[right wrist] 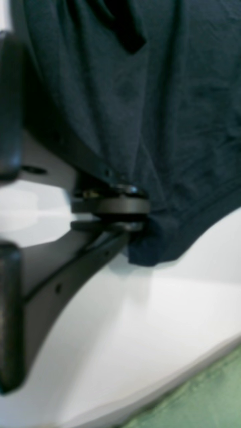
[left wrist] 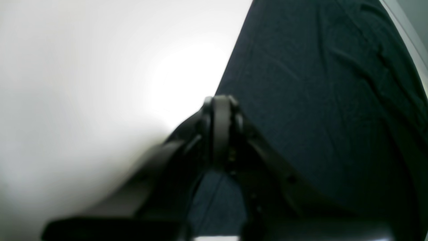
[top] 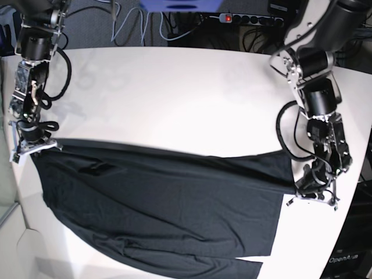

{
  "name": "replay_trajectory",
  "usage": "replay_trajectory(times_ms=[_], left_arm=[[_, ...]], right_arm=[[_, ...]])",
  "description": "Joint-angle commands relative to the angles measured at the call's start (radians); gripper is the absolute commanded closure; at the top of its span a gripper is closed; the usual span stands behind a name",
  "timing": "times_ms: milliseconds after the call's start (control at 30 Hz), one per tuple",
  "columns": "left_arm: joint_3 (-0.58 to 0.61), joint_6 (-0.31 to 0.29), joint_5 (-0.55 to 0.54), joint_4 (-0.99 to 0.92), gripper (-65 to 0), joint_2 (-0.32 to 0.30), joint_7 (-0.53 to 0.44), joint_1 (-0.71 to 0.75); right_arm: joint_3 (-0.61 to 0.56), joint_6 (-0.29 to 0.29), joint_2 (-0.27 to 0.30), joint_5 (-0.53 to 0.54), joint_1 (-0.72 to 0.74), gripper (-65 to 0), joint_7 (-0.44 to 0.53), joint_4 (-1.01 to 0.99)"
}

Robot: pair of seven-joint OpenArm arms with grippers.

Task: Fold the T-shirt properly
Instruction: 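Drag the held shirt corner with the left gripper toward the robot base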

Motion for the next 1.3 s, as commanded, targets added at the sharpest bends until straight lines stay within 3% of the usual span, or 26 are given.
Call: replay_trajectory(times_ms=[0, 233, 467, 933, 1267], left_arm=[[0.003, -0.006, -0.006, 0.017, 0.0, -0.008, -0.024, -0.043], [0.127, -0.006, -0.015, 0.017, 0.0, -0.006, -0.028, -0.047], [0.248, 0.000, -0.008, 0.017, 0.0, -0.014, -0.094, -0.060], [0.259, -0.006, -0.006, 0.017, 0.0, -0.043, -0.092, -0.087], [0.347, -0.005, -0.006, 0.015, 0.0, -0.037, -0.095, -0.083]], right_arm=[[0.005, 0.007, 0.022, -0.002, 0.019, 0.0, 0.026, 0.015], [0.005, 0.007, 0.022, -0.002, 0.018, 0.0, 0.026, 0.014], [0.005, 0.007, 0.028, -0.002, 0.015, 0.0, 0.026, 0.014], [0.006, 0.007, 0.028, -0.002, -0.004, 0.0, 0.028, 0.015], [0.006, 0.007, 0.028, -0.002, -0.004, 0.0, 0.028, 0.015]])
